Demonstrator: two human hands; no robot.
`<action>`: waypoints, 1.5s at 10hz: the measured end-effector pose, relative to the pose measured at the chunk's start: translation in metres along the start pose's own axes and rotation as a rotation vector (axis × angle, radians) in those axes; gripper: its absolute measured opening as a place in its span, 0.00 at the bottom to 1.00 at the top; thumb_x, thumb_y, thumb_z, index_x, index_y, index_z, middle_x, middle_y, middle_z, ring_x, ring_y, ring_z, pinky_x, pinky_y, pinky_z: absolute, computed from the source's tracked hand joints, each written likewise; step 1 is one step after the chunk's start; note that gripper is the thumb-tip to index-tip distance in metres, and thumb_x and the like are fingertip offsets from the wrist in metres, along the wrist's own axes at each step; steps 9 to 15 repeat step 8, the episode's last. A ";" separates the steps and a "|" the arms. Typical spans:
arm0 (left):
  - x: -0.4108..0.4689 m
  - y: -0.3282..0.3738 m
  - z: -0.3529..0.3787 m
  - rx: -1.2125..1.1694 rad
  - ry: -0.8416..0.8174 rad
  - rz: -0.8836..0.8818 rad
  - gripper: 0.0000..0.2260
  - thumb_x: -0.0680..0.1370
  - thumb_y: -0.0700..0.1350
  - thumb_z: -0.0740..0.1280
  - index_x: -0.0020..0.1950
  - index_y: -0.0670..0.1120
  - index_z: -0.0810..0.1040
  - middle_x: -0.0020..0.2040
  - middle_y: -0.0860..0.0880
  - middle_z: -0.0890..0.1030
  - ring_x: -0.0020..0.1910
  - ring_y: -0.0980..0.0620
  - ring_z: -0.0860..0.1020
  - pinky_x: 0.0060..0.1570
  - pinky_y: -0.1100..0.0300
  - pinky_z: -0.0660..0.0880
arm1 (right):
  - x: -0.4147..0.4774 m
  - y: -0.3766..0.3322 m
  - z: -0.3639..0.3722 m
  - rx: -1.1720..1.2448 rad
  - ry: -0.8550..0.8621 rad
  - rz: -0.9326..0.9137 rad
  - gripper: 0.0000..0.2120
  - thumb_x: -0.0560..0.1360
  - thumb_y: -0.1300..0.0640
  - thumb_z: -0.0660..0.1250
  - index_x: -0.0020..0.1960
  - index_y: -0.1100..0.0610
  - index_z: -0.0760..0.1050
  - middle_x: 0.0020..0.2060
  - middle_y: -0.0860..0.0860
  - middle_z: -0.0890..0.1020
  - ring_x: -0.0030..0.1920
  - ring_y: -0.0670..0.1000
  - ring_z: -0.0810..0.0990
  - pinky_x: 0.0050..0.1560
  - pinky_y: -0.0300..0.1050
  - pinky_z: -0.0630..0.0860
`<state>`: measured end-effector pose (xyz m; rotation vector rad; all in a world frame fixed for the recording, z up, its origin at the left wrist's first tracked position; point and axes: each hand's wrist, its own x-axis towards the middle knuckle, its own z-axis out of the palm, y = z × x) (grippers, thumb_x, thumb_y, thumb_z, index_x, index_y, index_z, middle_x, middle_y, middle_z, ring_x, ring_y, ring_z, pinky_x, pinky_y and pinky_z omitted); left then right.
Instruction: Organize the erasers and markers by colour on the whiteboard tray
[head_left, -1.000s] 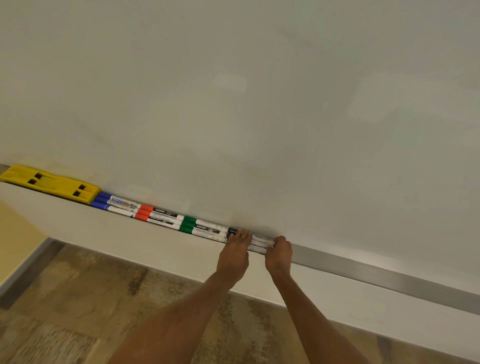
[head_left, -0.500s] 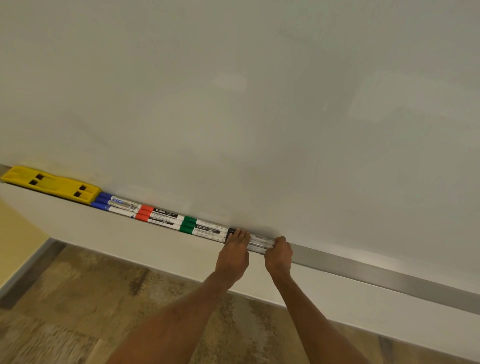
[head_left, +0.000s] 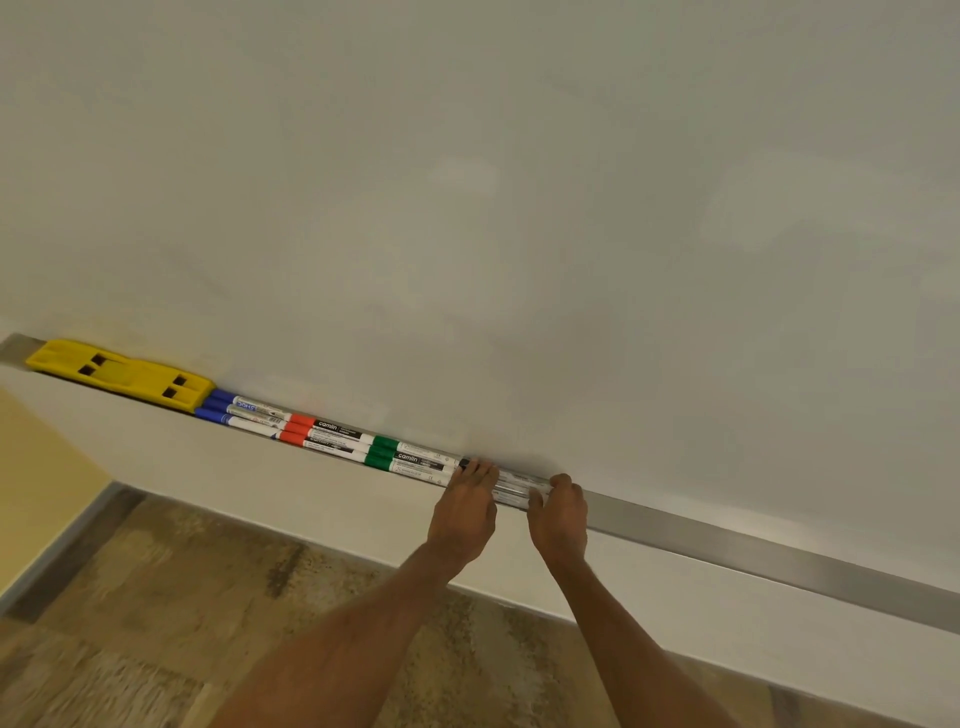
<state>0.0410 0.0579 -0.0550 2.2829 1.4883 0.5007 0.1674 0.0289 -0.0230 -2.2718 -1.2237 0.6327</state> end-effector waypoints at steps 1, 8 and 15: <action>-0.002 0.001 -0.003 0.018 -0.008 0.000 0.20 0.80 0.41 0.55 0.73 0.43 0.64 0.73 0.46 0.67 0.75 0.48 0.60 0.76 0.56 0.51 | -0.003 0.001 -0.003 -0.049 0.013 -0.043 0.14 0.77 0.54 0.62 0.59 0.62 0.68 0.55 0.60 0.75 0.58 0.61 0.72 0.53 0.54 0.73; -0.032 -0.023 -0.052 0.200 0.106 0.021 0.25 0.81 0.52 0.47 0.62 0.42 0.77 0.62 0.44 0.79 0.62 0.45 0.77 0.62 0.45 0.71 | -0.039 -0.020 0.004 -0.249 0.145 -0.449 0.37 0.76 0.35 0.40 0.70 0.62 0.64 0.68 0.59 0.71 0.69 0.58 0.69 0.66 0.54 0.69; -0.032 -0.023 -0.052 0.200 0.106 0.021 0.25 0.81 0.52 0.47 0.62 0.42 0.77 0.62 0.44 0.79 0.62 0.45 0.77 0.62 0.45 0.71 | -0.039 -0.020 0.004 -0.249 0.145 -0.449 0.37 0.76 0.35 0.40 0.70 0.62 0.64 0.68 0.59 0.71 0.69 0.58 0.69 0.66 0.54 0.69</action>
